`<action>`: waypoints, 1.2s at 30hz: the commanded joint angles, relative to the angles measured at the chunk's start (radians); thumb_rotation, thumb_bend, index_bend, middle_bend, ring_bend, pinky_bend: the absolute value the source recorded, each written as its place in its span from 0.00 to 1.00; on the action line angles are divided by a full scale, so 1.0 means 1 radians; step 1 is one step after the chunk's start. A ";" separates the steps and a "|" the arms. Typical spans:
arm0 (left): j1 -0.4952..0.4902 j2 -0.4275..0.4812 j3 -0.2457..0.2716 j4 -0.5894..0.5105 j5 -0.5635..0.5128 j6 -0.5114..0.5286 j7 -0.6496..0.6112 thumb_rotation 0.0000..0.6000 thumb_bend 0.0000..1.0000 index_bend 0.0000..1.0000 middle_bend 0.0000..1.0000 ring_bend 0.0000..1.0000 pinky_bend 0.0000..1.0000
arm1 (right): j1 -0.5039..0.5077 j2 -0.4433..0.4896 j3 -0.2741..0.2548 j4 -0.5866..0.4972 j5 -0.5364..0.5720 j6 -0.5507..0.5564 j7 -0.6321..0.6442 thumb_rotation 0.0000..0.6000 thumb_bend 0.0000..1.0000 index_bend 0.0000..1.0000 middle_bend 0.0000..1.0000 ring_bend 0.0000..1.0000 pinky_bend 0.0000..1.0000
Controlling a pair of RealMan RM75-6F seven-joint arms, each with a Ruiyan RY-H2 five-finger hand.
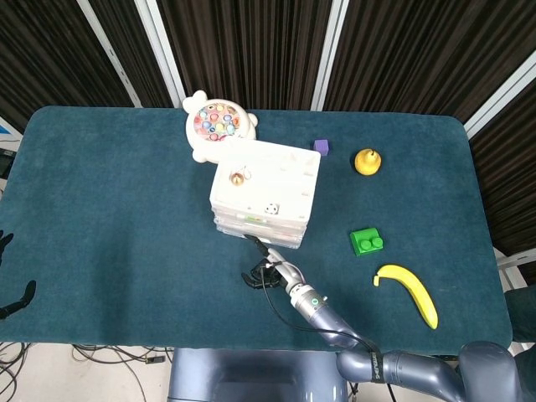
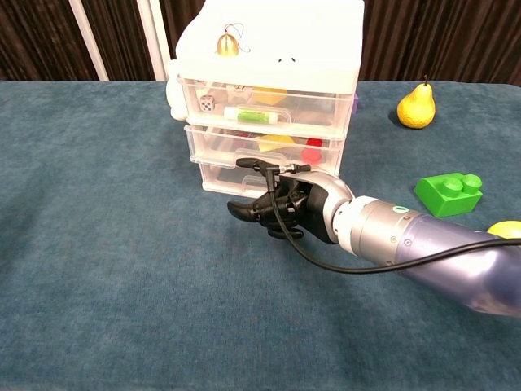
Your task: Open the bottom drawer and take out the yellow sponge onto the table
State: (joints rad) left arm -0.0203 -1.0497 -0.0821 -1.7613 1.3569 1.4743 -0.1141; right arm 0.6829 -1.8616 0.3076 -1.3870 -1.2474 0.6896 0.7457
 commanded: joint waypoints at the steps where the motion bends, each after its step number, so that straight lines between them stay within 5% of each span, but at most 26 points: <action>1: 0.000 0.000 0.000 0.000 -0.001 -0.001 0.001 1.00 0.36 0.03 0.00 0.00 0.00 | -0.003 0.005 -0.012 -0.004 -0.025 0.003 0.023 1.00 0.48 0.00 1.00 1.00 1.00; 36: -0.001 -0.001 -0.001 -0.002 -0.007 -0.003 0.012 1.00 0.36 0.03 0.00 0.00 0.00 | -0.028 0.036 -0.113 -0.062 -0.113 0.072 0.097 1.00 0.48 0.00 1.00 1.00 1.00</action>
State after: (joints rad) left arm -0.0216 -1.0508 -0.0831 -1.7635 1.3502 1.4710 -0.1020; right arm 0.6552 -1.8263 0.1946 -1.4484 -1.3606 0.7612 0.8428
